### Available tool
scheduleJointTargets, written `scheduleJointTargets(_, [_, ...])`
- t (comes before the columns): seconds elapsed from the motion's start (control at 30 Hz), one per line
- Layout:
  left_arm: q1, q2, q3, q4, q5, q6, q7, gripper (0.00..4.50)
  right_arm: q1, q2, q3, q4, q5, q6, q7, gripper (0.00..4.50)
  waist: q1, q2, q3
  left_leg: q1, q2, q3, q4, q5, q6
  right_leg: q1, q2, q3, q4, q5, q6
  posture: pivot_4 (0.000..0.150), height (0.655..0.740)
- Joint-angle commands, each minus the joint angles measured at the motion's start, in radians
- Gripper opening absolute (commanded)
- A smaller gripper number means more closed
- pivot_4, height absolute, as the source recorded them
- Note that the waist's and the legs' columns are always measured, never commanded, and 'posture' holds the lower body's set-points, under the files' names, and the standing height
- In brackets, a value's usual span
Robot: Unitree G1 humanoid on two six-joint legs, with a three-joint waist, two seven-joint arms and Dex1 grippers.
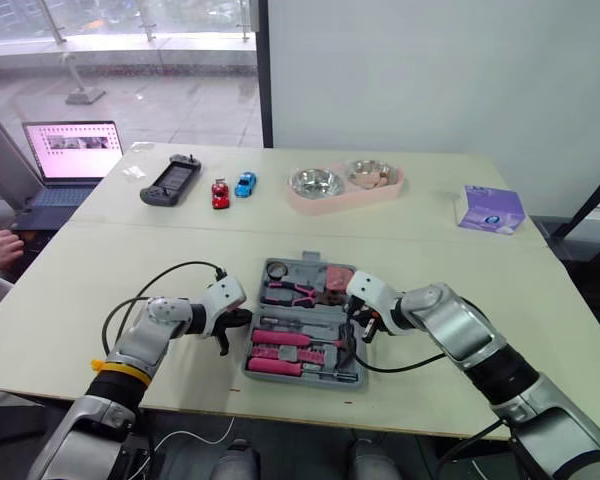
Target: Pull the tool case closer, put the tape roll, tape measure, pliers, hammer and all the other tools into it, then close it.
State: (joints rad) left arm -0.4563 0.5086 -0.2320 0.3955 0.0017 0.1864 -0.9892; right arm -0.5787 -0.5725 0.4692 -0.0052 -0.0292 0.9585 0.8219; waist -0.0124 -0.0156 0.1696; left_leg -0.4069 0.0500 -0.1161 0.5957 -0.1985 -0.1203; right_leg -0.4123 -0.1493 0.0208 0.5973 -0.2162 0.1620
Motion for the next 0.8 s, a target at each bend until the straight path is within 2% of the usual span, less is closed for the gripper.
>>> scheduleJointTargets(0.03, [0.047,-0.037,-0.060,-0.069,-0.009,0.011,-0.043,0.04,-0.018,0.057,0.049,-0.121,0.043,0.004,0.042,0.00,-0.002,0.000,0.000,0.000,0.000,0.000,0.000,0.000,0.000,0.000,0.000,0.000,0.000,0.000,0.000,0.150,0.7400])
scheduleJointTargets(0.43, [0.332,0.030,-0.018,-0.441,-0.036,0.156,-0.014,0.04,0.106,-0.010,0.077,-0.362,0.070,0.137,0.044,0.00,-0.008,0.000,0.000,0.000,0.000,0.000,-0.004,-0.002,0.002,-0.002,0.000,0.000,0.000,-0.001,0.000,0.150,0.7400])
scheduleJointTargets(0.63, [0.443,0.067,0.015,-0.543,-0.045,0.199,0.019,0.04,0.162,-0.038,0.070,-0.472,0.100,0.223,0.037,0.00,-0.006,0.000,0.000,0.000,0.000,0.000,-0.003,-0.002,0.002,-0.002,0.000,0.000,-0.001,-0.004,0.003,0.150,0.7400])
scheduleJointTargets(0.8, [0.518,0.076,0.038,-0.618,-0.066,0.242,0.044,0.04,0.179,-0.028,0.075,-0.496,0.107,0.257,0.012,0.00,-0.007,0.000,0.000,0.000,0.000,0.001,-0.003,-0.002,0.002,-0.002,-0.001,0.000,-0.001,-0.003,0.002,0.150,0.7400])
